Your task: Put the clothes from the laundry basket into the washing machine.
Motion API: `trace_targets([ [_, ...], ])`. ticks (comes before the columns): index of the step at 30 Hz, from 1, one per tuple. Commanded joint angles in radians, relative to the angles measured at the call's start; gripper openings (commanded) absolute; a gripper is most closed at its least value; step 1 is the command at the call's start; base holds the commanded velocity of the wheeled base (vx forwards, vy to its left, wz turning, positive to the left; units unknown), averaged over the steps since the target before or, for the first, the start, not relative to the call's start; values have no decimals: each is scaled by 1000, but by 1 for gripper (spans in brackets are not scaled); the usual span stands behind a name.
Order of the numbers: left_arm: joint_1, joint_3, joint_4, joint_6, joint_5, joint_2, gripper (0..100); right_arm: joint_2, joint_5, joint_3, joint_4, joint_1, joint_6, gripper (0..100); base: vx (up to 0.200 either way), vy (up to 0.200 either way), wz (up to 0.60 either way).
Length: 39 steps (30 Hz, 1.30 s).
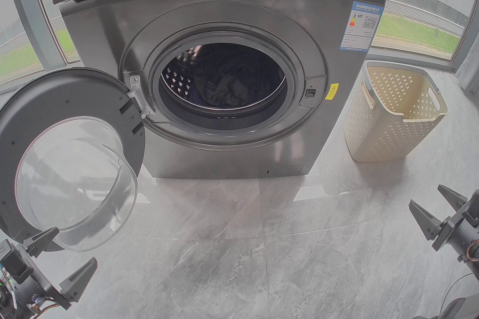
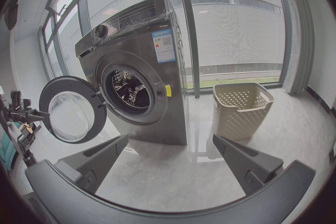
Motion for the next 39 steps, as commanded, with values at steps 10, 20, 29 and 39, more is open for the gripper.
trace_targets([
  [10, 355, 17, 364, 3, -126, -524, 100, -694, 37, 16, 576, -282, -5, 100, -60, 0, 0],
  [20, 422, 17, 463, 30, -15, -558, 100, -1004, 167, -6, 943, -384, -23, 100, -60, 0, 0],
  [29, 476, 17, 489, 0, -42, -635, 100, -1004, 127, 17, 937, -382, -62, 100, 0, 0, 0],
  [39, 474, 17, 525, 49, -68, -635, 100, -1004, 127, 17, 938, -382, -66, 100, 0, 60, 0],
])
